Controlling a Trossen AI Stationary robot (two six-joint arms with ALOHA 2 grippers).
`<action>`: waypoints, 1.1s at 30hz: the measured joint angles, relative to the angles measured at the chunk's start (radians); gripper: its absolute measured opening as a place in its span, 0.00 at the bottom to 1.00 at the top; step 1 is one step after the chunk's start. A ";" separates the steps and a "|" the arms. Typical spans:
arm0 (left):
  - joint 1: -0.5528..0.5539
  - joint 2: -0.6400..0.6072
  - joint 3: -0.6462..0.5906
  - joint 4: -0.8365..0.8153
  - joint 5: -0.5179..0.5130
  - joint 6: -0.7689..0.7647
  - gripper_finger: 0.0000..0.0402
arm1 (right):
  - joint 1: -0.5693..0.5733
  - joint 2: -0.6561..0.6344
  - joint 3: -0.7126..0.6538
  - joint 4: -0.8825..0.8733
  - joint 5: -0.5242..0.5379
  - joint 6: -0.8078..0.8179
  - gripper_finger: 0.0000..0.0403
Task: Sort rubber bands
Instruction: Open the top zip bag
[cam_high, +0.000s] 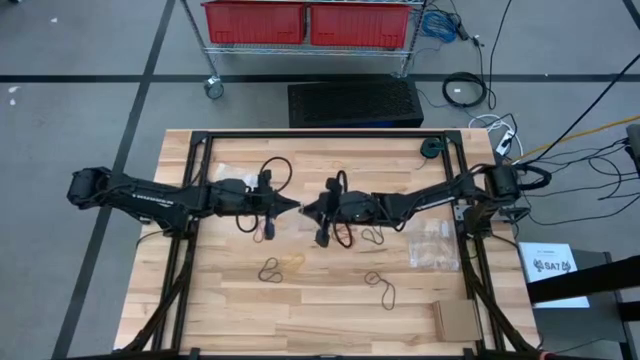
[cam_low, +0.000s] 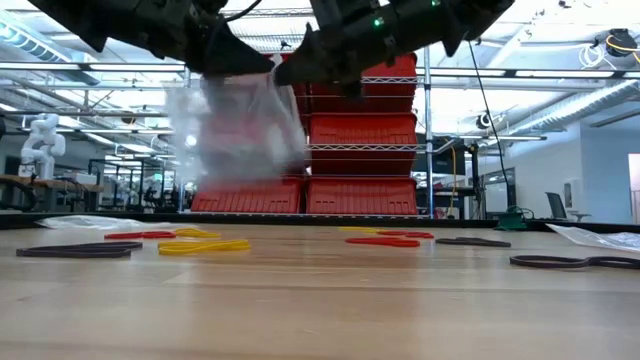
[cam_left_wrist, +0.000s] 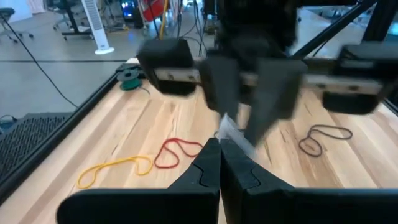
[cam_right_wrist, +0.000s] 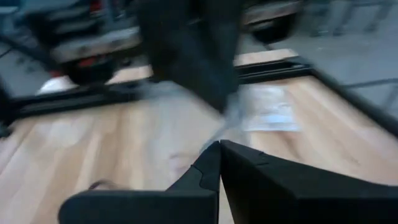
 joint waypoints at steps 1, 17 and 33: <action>0.000 0.001 0.000 0.001 0.000 0.000 0.00 | 0.003 0.007 0.000 0.003 -0.004 -0.005 0.00; -0.006 0.001 0.000 0.021 -0.001 -0.003 0.00 | -0.051 0.040 0.000 0.036 0.153 0.035 0.12; -0.008 0.001 0.000 0.029 -0.021 0.004 0.00 | -0.108 0.082 0.000 0.082 -0.155 0.055 0.17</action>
